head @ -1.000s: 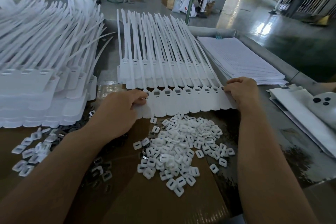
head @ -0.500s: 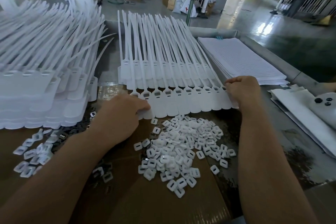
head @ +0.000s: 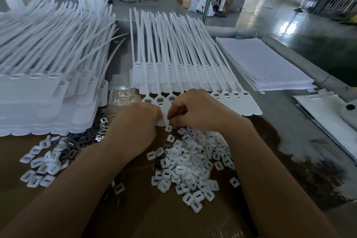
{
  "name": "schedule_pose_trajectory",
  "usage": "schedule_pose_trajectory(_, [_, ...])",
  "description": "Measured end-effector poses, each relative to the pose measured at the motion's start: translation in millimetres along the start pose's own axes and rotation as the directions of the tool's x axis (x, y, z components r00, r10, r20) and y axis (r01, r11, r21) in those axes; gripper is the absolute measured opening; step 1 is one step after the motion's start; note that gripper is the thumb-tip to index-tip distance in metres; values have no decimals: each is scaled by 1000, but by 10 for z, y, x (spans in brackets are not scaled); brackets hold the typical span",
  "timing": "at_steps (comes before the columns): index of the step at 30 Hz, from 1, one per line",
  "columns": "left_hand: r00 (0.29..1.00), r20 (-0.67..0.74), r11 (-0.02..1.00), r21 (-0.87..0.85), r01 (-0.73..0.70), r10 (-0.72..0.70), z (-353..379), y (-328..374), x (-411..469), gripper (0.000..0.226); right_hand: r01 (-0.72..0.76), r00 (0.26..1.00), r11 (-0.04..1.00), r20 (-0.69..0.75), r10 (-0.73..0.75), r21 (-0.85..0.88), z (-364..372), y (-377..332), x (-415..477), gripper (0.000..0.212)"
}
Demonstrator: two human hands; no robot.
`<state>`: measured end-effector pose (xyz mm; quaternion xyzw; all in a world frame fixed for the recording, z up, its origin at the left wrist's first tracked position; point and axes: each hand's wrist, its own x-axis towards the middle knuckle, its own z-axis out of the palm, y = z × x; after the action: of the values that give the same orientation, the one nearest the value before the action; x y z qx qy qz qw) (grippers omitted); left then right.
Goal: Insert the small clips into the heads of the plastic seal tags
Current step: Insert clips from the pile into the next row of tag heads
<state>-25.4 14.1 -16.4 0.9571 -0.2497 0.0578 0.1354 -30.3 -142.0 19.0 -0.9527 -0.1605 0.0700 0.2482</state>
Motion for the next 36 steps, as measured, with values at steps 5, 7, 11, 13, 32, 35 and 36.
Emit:
schedule_pose_trajectory(5, [1000,2,1000,-25,8,-8,-13,21,-29,38,-17,998,989,53,25,-148,75,-78,2,18])
schedule_pose_trajectory(7, [1000,-8,1000,-24,8,-8,-13,31,-33,35,-35,997,985,58,45,-172,97,-96,11,20])
schedule_pose_trajectory(11, [999,-35,1000,-24,-2,1,-1,34,-48,32,-44,998,973,28,51,-225,160,-103,42,20])
schedule_pose_trajectory(13, [999,-32,1000,-26,-15,14,9,27,-50,31,-41,999,968,11,45,-247,185,-102,48,20])
schedule_pose_trajectory(32, [999,-42,992,127,-27,33,24,79,-60,26,-74,997,993,-12,74,-95,134,-51,56,26])
schedule_pose_trajectory(35, [999,-30,984,176,-21,27,37,121,-62,25,-80,984,992,-154,94,94,38,19,49,15])
schedule_pose_trajectory(36, [1000,-18,982,187,-18,21,40,128,-58,26,-80,971,981,-210,117,175,23,41,54,14])
